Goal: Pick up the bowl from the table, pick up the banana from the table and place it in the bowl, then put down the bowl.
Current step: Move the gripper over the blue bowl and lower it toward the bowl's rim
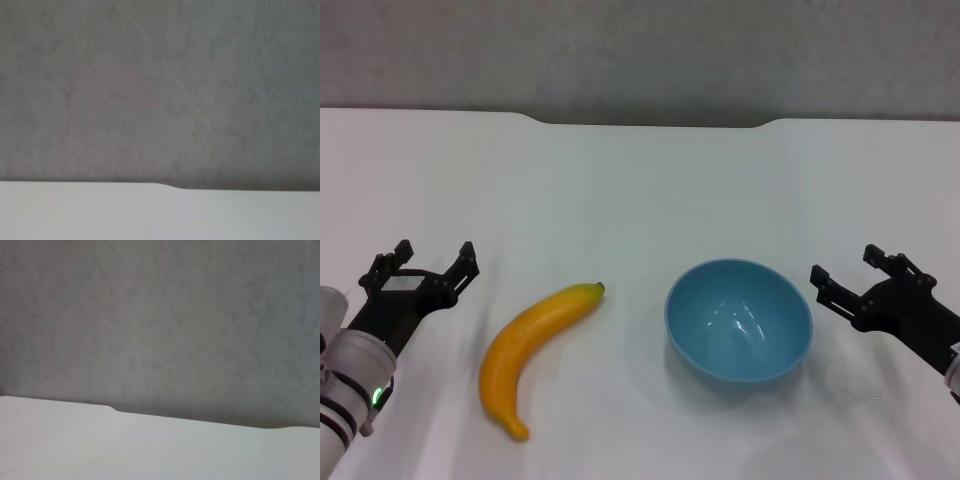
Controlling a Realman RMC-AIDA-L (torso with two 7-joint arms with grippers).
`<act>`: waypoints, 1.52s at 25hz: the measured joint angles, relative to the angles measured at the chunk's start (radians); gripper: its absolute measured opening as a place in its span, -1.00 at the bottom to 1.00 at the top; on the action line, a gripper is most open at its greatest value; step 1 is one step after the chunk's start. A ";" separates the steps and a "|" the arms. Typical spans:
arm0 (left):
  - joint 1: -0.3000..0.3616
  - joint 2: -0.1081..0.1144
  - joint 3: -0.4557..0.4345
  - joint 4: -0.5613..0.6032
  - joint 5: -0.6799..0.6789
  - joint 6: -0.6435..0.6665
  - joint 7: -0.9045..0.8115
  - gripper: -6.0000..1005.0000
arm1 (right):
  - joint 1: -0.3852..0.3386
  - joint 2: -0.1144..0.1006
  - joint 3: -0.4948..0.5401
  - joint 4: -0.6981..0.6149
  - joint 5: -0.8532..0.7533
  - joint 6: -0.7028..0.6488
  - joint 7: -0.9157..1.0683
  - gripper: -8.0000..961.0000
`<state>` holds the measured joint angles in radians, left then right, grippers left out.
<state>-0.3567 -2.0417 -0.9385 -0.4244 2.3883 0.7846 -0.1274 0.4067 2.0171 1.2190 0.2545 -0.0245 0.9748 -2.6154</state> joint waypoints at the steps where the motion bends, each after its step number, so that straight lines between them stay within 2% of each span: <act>1: -0.002 0.000 0.000 -0.001 0.000 -0.001 0.000 0.75 | -0.001 0.000 0.002 -0.001 0.000 0.000 0.000 0.86; 12: -0.002 -0.004 0.035 -0.016 0.000 -0.005 0.007 0.75 | -0.002 -0.001 -0.012 0.010 -0.003 -0.005 0.000 0.86; 18: 0.007 0.011 0.035 -0.092 0.010 -0.059 0.010 0.75 | -0.006 -0.004 -0.016 0.030 -0.007 -0.008 0.018 0.86; 21: 0.042 0.029 0.015 -0.188 0.048 -0.100 0.012 0.75 | -0.019 -0.008 -0.023 0.075 -0.014 -0.009 0.033 0.85; 24: 0.106 0.079 -0.043 -0.413 0.089 -0.271 0.014 0.75 | -0.056 -0.023 -0.019 0.164 -0.041 -0.029 0.081 0.85; 25: 0.118 0.087 -0.067 -0.471 0.102 -0.335 0.015 0.75 | -0.072 -0.030 -0.016 0.198 -0.055 -0.045 0.095 0.85; 26: 0.125 0.092 -0.089 -0.508 0.115 -0.397 0.017 0.75 | -0.110 -0.048 -0.005 0.290 -0.092 -0.109 0.124 0.85; 28: 0.144 0.097 -0.159 -0.614 0.149 -0.564 0.027 0.75 | -0.148 -0.061 0.012 0.403 -0.154 -0.196 0.160 0.85; 29: 0.154 0.096 -0.194 -0.666 0.164 -0.641 0.040 0.75 | -0.148 -0.061 0.012 0.403 -0.154 -0.196 0.160 0.85; 30: 0.160 0.095 -0.212 -0.695 0.169 -0.692 0.053 0.75 | -0.172 -0.067 0.025 0.477 -0.207 -0.257 0.191 0.85; 31: 0.169 0.090 -0.241 -0.738 0.176 -0.758 0.072 0.75 | -0.213 -0.071 0.049 0.604 -0.326 -0.374 0.267 0.85; 32: 0.177 0.083 -0.275 -0.781 0.179 -0.834 0.102 0.75 | -0.213 -0.071 0.049 0.604 -0.326 -0.374 0.267 0.85; 35: 0.180 0.056 -0.367 -0.873 0.176 -1.052 0.193 0.75 | -0.265 -0.067 0.086 0.781 -0.566 -0.529 0.450 0.85; 38: 0.168 0.022 -0.451 -0.922 0.176 -1.232 0.275 0.75 | -0.290 -0.060 0.117 0.887 -0.810 -0.587 0.687 0.85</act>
<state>-0.1882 -2.0201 -1.3897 -1.3467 2.5639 -0.4473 0.1471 0.1162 1.9574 1.3361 1.1416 -0.8343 0.3878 -1.9286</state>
